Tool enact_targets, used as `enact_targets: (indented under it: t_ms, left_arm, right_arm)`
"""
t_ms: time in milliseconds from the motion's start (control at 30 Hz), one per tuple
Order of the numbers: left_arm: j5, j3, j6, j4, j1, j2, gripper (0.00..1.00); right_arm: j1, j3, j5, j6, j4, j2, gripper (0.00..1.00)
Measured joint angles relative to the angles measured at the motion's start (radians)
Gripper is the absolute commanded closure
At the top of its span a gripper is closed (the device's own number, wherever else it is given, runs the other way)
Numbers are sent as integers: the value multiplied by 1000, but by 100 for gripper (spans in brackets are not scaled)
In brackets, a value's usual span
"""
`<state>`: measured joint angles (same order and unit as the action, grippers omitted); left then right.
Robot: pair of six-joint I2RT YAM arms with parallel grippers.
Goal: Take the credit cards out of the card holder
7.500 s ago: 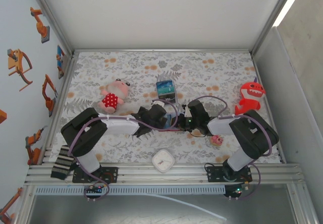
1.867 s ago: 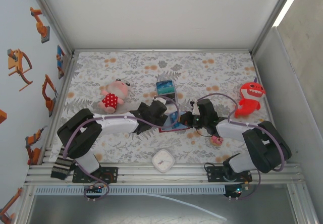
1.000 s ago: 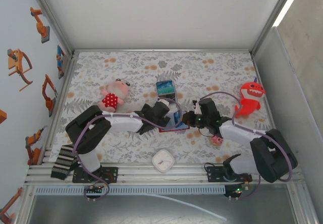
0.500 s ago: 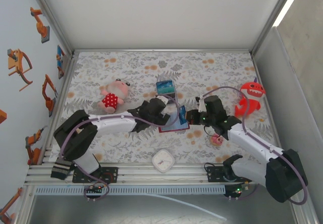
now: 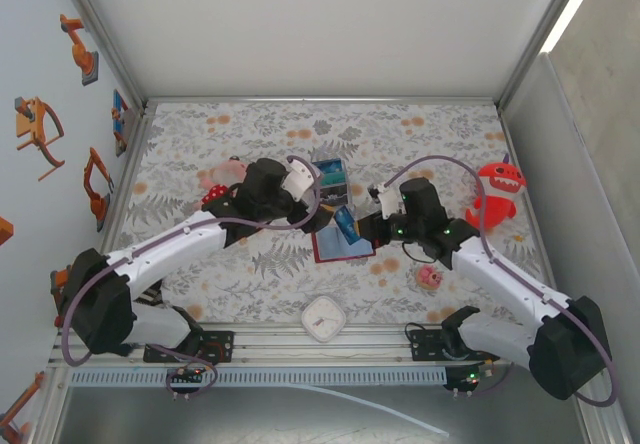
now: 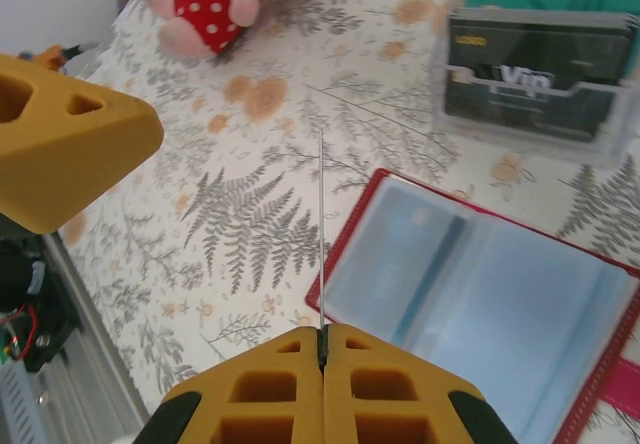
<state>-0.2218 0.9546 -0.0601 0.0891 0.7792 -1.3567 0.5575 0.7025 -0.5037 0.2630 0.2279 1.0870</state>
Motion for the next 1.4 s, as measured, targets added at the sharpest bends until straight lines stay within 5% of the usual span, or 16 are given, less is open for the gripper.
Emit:
enact_targets:
  t_ms: [300,533,700,833,933,1033,1400]
  left_arm:
    - [-352,77,-135,145,-48,-1,31]
    - [-505,129,-227,241,-48,-40,81]
    - [-555,133,-262,286,-47,-72,98]
    - [-568,145,-281,314,-47,-76,100]
    - [-570,145,-287,313,-47,-75,100]
    - [-558,135,-283,308,-47,-60,100]
    - [-449,-92,18,-58,-55,154,100]
  right_arm:
    - [16,129,-142,-204,84,20,100]
    - [16,180,-211,-304,159,47,100]
    - [16,182,-214,-336,203,64,100]
    - [17,181,-211,-343,208,63,100]
    - [23,177,-185,-332,201,52,73]
    - [22,146,-135,-303,148,20,58]
    - [22,-170,-29,-72,-179,-227,48]
